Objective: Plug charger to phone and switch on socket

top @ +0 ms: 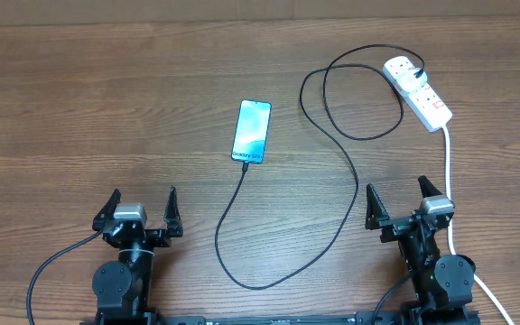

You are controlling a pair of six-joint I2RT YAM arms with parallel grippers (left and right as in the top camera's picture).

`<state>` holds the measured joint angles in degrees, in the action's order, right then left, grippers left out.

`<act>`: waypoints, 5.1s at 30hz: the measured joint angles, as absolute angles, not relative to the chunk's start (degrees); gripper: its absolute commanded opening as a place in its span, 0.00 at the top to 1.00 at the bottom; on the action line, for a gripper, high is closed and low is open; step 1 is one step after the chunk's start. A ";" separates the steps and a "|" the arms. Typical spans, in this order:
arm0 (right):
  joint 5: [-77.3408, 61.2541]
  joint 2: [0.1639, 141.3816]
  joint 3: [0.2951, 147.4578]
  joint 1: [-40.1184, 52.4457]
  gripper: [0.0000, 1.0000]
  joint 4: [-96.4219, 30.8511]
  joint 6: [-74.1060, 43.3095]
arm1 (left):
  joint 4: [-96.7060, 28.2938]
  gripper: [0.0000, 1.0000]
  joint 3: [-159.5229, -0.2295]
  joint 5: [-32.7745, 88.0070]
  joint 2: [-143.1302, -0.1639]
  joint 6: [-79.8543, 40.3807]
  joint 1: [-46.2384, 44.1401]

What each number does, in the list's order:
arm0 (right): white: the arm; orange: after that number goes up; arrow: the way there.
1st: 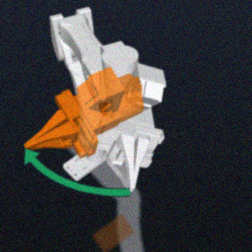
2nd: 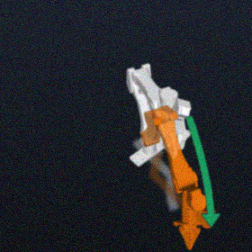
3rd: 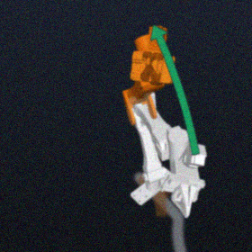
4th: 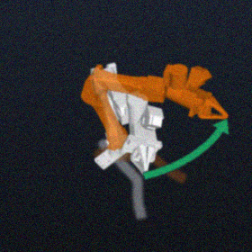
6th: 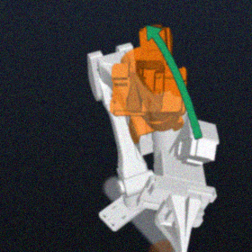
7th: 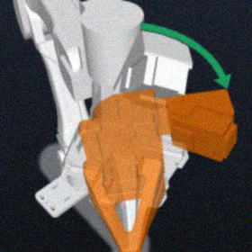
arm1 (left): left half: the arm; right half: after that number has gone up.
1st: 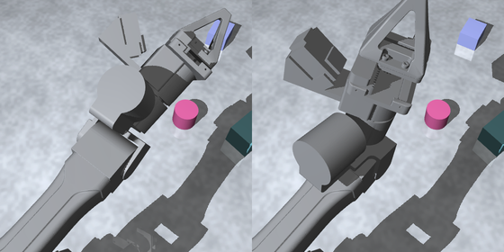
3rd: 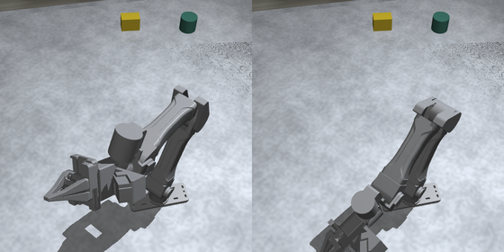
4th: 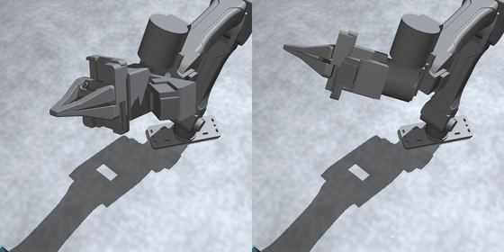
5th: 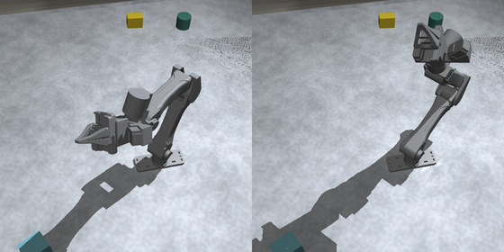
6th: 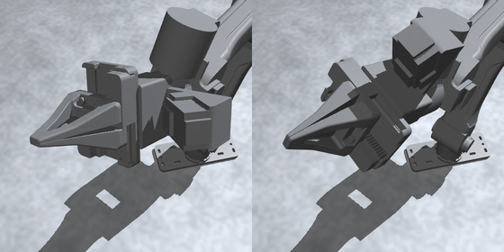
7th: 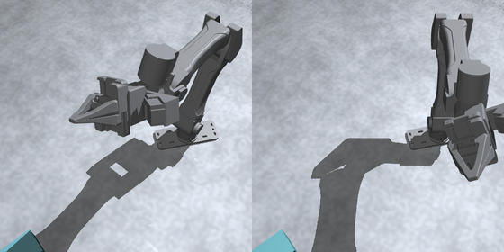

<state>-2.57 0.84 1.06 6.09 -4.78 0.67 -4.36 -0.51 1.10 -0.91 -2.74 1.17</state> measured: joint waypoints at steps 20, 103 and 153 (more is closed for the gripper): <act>-2.59 0.84 1.06 6.09 0.00 -4.78 0.64 | -4.38 0.00 -0.51 0.86 -0.91 -4.25 1.17; -1.23 0.84 1.06 6.11 0.00 -5.15 0.43 | -4.36 0.00 -0.51 0.89 -0.91 -5.87 1.17; -1.23 0.84 1.06 6.09 0.00 -5.15 1.32 | -4.36 0.00 -0.51 0.89 -0.91 -5.89 1.17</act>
